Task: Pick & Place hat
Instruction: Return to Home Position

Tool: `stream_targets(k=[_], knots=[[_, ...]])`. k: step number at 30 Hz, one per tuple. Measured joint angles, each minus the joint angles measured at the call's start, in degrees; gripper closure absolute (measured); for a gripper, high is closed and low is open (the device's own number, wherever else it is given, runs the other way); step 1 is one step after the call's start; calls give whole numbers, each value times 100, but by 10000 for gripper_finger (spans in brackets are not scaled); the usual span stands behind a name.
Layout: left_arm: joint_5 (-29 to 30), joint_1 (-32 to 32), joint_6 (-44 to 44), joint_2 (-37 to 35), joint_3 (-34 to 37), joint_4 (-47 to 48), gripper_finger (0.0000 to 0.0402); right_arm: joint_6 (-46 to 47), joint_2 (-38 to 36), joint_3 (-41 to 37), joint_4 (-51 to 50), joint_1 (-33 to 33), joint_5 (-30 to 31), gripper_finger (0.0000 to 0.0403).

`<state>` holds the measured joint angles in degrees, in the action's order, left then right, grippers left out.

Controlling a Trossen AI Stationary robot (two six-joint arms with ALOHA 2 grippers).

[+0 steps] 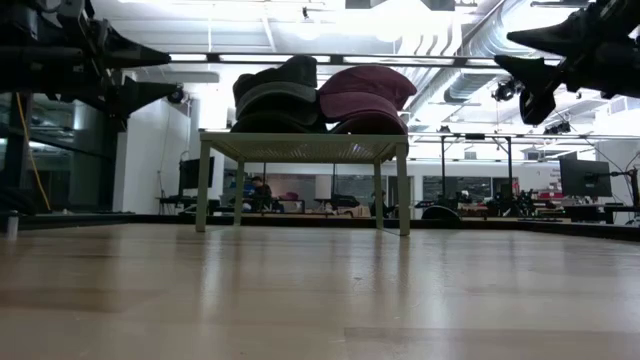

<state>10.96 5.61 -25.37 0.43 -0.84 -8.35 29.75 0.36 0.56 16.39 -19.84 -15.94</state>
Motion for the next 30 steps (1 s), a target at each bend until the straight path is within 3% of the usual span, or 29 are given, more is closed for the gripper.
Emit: stream_targets(k=[2, 7, 11, 16, 30], knots=[[-2, 0, 0, 8, 0, 99, 163, -224, 0, 0, -152, 173, 98, 258], [1, 0, -1, 13, 0, 216, 163, -848, 0, 0, -809, 631, 1022, 258], [0, 0, 0, 13, 0, 263, 163, -1210, 0, 0, -1448, 964, 1304, 258], [2, 0, -2, 15, 0, 256, 163, -1330, 42, 2, -1487, 1169, 1673, 258], [3, 0, -2, 13, 2, 253, 163, -1334, 44, 2, -1498, 1175, 1602, 258]])
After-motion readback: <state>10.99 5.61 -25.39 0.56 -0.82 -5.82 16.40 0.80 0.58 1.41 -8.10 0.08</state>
